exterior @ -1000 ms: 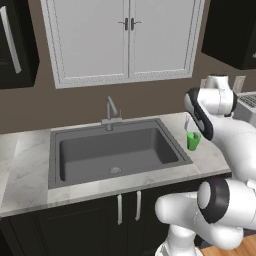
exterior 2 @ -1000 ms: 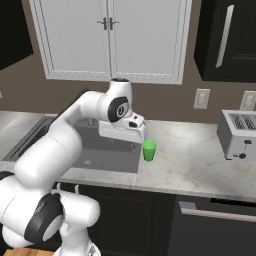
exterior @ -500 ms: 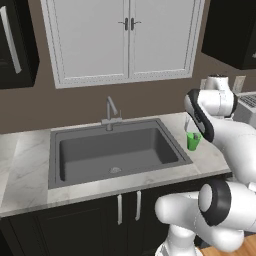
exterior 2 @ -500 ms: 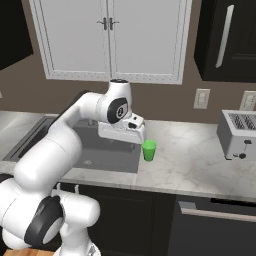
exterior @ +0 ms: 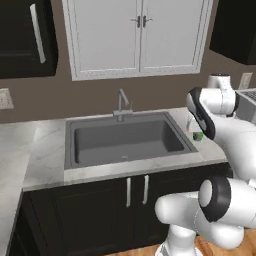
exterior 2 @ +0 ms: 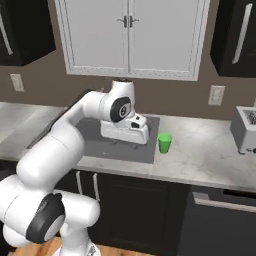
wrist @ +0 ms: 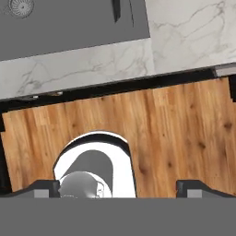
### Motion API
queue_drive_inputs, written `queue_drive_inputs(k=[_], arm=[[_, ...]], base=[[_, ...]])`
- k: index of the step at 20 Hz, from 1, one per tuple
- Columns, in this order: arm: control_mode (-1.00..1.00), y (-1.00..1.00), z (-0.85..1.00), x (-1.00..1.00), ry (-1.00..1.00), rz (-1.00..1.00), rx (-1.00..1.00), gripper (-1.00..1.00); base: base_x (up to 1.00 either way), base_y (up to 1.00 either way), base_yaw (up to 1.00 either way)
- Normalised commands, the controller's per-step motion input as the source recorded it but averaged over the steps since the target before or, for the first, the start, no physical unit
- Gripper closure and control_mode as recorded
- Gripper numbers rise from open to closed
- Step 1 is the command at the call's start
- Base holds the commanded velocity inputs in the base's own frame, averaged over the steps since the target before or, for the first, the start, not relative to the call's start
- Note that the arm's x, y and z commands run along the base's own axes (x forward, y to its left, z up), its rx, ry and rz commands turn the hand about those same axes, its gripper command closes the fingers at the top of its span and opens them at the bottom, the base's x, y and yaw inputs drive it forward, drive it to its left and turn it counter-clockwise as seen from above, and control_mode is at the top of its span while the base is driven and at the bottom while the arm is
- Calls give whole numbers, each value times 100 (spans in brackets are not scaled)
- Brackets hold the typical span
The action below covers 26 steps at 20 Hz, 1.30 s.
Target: Pick the cup and bowl from the counter and place them on the counter next to the sink.
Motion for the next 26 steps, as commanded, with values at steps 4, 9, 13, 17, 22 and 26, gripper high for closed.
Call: queue_drive_inputs(k=[4, 9, 13, 17, 22, 26], arm=[[100, 0, 0, 0, 0, 0, 0, -100], [100, 0, 0, 0, 0, 0, 0, -100], [100, 0, 0, 0, 0, 0, 0, -100], [100, 0, 0, 0, 0, 0, 0, -100], [100, 0, 0, 0, 0, 0, 0, -100], [100, 0, 0, 0, 0, 0, 0, -100]], base=[[-67, 86, 44], [5, 73, 69], [72, -11, 82], [76, -40, 80], [59, -50, 68], [24, -3, 23]])
